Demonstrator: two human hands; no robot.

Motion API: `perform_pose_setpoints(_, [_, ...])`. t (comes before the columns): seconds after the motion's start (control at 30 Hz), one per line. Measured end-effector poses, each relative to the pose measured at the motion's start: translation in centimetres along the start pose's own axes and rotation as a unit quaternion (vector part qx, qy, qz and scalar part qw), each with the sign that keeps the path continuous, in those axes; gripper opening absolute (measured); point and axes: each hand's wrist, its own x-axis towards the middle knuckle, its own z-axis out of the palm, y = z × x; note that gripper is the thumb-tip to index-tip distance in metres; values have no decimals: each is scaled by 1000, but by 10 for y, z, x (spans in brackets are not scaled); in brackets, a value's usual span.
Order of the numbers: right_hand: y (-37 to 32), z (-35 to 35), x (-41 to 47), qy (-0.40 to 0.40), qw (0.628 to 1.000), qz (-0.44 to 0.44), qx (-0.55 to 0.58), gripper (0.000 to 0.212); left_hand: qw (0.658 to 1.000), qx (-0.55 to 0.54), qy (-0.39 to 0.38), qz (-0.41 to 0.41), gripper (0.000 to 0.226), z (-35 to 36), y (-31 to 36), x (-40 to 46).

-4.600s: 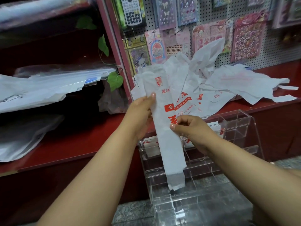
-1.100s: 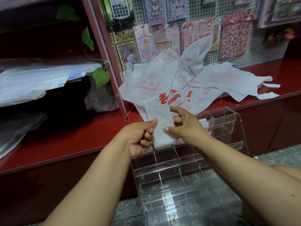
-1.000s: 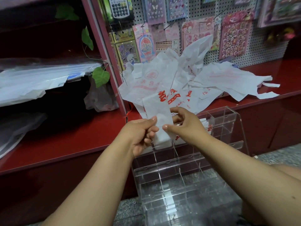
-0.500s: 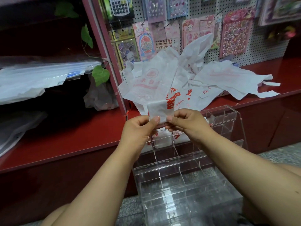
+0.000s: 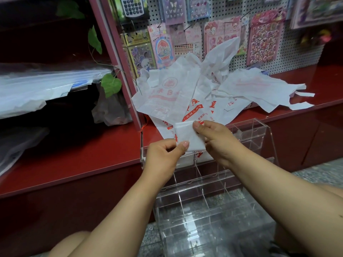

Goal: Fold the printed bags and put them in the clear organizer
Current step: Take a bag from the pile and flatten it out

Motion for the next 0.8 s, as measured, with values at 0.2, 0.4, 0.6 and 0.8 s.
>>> perform_pose_setpoints(0.2, [-2,-15,8,50,982,-70,-169,10,996,-30,2,-83,43,9,6,18])
perform_pose_setpoints(0.4, [-26,-40,17,35,904,-141,-403,9,999,35,0,-17,8,27,20,51])
perform_pose_setpoints(0.6, [-56,-85,34,55,810,-201,-548,16,990,127,-33,52,25,61,30,85])
perform_pose_setpoints(0.8, [-67,-121,57,91,769,-181,-606,5,980,184,-54,60,7,94,22,115])
